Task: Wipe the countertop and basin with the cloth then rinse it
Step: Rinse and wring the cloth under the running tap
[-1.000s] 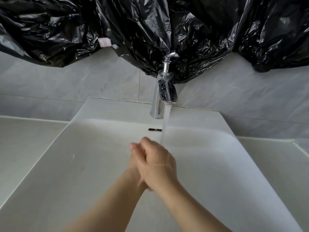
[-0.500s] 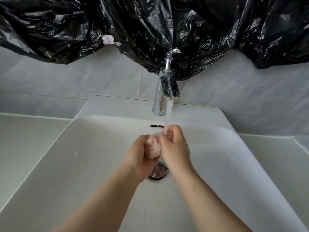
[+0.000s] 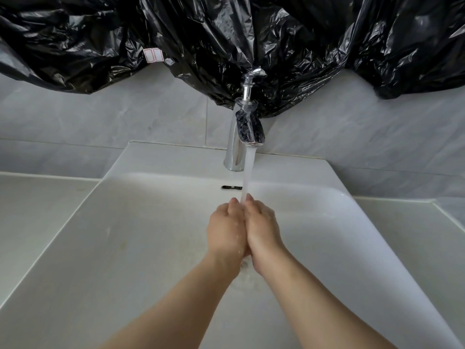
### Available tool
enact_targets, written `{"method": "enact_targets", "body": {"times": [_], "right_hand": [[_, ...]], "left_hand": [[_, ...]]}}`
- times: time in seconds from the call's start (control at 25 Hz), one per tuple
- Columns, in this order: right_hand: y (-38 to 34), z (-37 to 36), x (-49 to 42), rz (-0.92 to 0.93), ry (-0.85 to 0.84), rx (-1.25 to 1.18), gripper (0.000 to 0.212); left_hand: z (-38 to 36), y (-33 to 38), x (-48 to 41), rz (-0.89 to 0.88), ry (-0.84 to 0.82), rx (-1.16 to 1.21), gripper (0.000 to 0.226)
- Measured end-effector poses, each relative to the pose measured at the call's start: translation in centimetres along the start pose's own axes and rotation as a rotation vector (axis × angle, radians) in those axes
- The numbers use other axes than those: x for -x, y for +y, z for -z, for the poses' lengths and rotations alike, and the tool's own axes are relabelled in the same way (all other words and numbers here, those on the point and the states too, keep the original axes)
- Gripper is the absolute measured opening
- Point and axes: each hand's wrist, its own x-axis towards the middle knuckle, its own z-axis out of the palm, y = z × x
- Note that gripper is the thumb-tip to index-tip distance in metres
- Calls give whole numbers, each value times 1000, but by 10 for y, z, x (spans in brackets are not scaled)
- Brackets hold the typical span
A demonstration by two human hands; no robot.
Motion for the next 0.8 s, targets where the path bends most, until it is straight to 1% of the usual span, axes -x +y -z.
{"method": "enact_targets", "body": {"times": [0.08,0.16,0.2,0.24,0.28,0.32,0.36,0.4,0.44,0.48,0.52,0.6,0.64,0.68,0.72,0.76,0.8], "right_hand": [[-3,4,-4,-112,-18,-134,41],[-6,11,-11,-220,-34,-234,44],[-7,15,-13,-234,-25,-205,45],[-7,19,-16,-211,-1,-110,44],[-8,23,-17,-162,16,-33,38],[-9,27,-17,-93,-18,7,30],[-13,30,-13,-40,-119,7,23],[-15,32,-9,-13,-261,-5,16],[-18,33,-4,-10,-370,1,12],[-18,35,-3,1,-423,45,9],[-17,36,-3,22,-401,112,9],[-11,38,-8,97,-277,243,31],[-8,38,-10,110,-239,247,35],[-9,37,-11,110,-212,198,30],[-9,36,-12,100,-203,107,21],[-8,33,-11,82,-190,17,11],[-7,32,-11,83,-158,-43,6]], "left_hand": [[-1,3,4,-4,-65,-27,33],[4,11,9,5,-253,-9,30],[8,16,10,33,-365,23,27],[13,20,9,61,-443,41,24],[20,21,6,47,-457,25,25],[25,21,1,-15,-417,-32,23],[30,20,-3,-97,-343,-92,16],[33,19,-7,-167,-271,-121,7],[35,19,-10,-213,-209,-117,4],[36,19,-13,-235,-149,-97,6],[38,19,-16,-253,-86,-92,9],[42,21,-21,-266,8,-74,18],[43,22,-22,-246,-2,-3,17],[43,22,-21,-196,-59,77,12],[42,22,-20,-133,-154,130,16],[42,20,-19,-100,-257,104,28],[41,17,-17,-122,-367,-2,37]]}}
